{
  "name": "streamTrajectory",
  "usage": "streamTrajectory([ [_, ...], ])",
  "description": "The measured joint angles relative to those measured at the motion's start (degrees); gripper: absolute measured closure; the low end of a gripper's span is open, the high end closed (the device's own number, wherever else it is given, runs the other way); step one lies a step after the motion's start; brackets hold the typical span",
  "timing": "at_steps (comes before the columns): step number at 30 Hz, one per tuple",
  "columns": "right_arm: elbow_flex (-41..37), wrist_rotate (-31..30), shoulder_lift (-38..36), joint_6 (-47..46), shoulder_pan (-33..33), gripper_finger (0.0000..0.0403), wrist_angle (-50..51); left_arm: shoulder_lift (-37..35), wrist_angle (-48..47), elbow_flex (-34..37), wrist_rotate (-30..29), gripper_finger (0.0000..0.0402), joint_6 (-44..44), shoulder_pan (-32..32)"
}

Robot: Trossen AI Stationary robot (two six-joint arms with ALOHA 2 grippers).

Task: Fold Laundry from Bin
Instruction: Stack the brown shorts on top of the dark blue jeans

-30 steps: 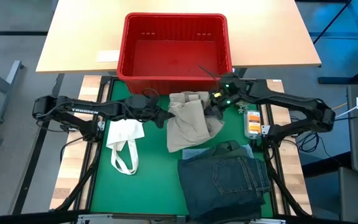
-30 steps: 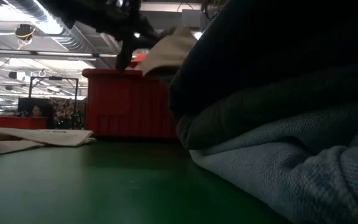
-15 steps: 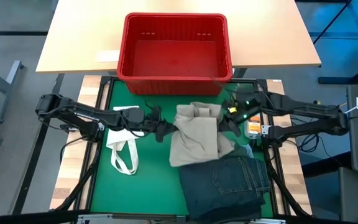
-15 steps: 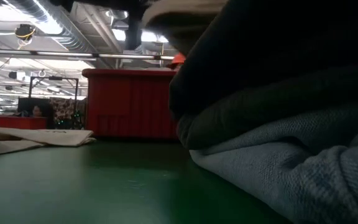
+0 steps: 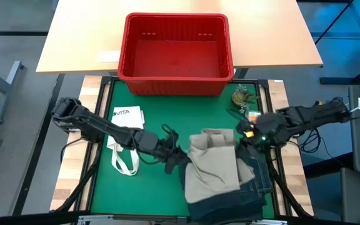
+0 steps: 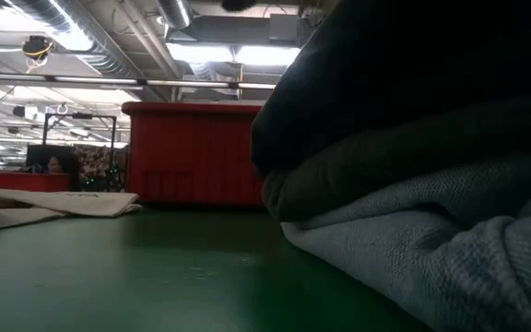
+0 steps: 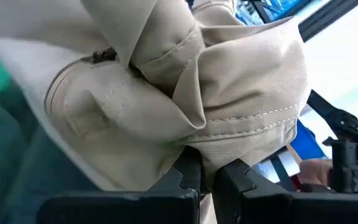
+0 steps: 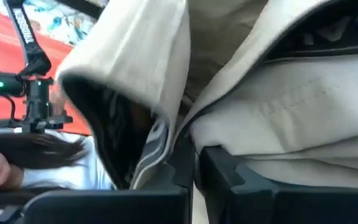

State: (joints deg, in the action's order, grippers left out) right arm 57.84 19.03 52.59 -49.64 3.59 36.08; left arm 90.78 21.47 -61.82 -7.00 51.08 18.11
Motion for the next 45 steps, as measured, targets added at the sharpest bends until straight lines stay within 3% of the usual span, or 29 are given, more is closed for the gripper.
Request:
streamTrajectory([
  [11,-0.04,-23.23,-0.18,-11.72,27.77,0.0386,3.41,5.9,0.0,-4.35,-5.3,0.0393,4.79,6.58],
  [18,-0.04,-33.76,3.33,-21.14,39.51,0.0386,7.24,8.46,-0.32,-5.01,-5.87,0.0393,8.47,9.06],
  [25,-0.04,-36.49,7.63,-27.05,42.95,0.0386,13.38,11.69,-2.44,-5.01,-5.91,0.0379,8.89,9.39],
  [36,-0.04,-36.33,10.78,-24.91,42.89,0.0386,18.83,12.18,-10.22,-5.01,-7.49,0.037,4.56,8.1],
  [45,-0.04,-35.94,10.75,-24.71,42.89,0.0381,19.06,12.15,-13.48,-4.99,-7.43,0.0307,3.82,6.33],
])
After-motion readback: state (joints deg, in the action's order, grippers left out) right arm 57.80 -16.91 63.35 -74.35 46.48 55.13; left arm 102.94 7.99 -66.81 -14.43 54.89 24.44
